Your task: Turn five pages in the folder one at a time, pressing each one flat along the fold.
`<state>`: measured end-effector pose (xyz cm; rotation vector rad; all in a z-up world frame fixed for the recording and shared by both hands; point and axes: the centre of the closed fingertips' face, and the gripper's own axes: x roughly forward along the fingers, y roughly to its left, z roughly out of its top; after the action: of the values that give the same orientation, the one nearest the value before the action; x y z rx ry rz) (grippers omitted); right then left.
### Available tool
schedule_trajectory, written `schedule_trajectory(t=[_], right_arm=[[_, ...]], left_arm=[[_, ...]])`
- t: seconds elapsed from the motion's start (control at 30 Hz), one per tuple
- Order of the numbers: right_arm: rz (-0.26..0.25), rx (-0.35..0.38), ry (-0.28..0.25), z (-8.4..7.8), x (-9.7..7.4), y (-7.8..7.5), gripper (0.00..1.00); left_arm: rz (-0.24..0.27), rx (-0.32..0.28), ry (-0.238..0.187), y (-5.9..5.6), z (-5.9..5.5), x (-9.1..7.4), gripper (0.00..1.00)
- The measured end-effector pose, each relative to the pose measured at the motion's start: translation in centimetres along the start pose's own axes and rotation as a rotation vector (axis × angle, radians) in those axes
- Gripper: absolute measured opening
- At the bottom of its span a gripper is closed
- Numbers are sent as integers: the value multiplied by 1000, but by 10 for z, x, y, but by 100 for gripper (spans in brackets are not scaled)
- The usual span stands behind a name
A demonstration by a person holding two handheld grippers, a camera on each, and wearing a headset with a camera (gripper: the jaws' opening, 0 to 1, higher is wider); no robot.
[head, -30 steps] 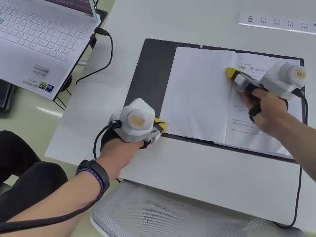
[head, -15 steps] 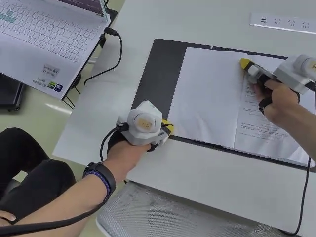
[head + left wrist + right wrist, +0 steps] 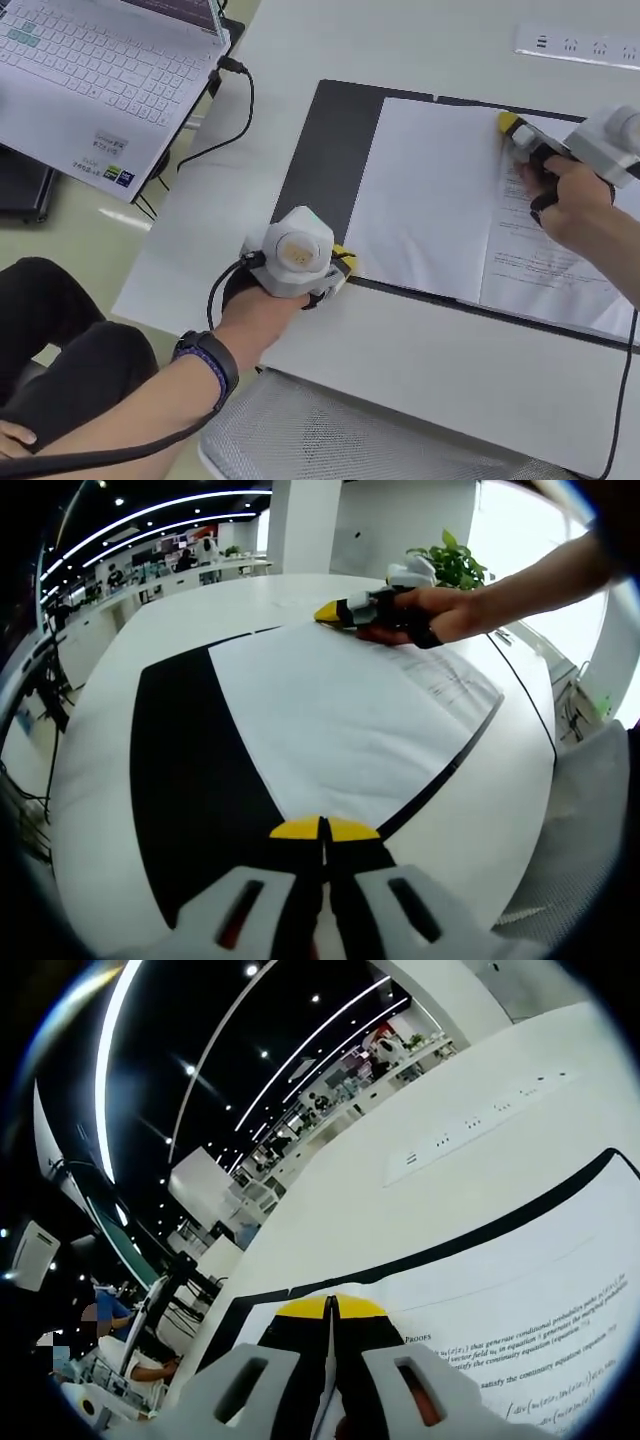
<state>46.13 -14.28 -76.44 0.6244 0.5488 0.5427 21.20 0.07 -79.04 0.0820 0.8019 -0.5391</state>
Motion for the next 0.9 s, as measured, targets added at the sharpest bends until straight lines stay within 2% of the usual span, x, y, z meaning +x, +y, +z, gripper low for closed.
schedule_trajectory(t=[0.23, 0.3, 0.4, 0.6, 0.73, 0.9], right_arm=[[-5, -20, 10, -4, -4, 4, 0], [5, -29, 24, -7, -5, 1, 0], [29, -59, 52, -16, -15, 10, 0], [57, -64, 67, -27, -24, 8, 0], [73, -75, 85, -34, -35, 22, 0], [88, -99, 108, -41, -41, 21, 0]], left_arm=[[-4, 5, 1, 0, 0, 0, 0], [-2, 4, -2, 0, 0, 0, 0], [0, -1, -6, 1, 0, 0, 0], [3, -2, -10, 0, 0, 0, 0], [2, 1, -10, 0, 0, 0, 0], [4, 0, -14, 0, 0, 0, 0]])
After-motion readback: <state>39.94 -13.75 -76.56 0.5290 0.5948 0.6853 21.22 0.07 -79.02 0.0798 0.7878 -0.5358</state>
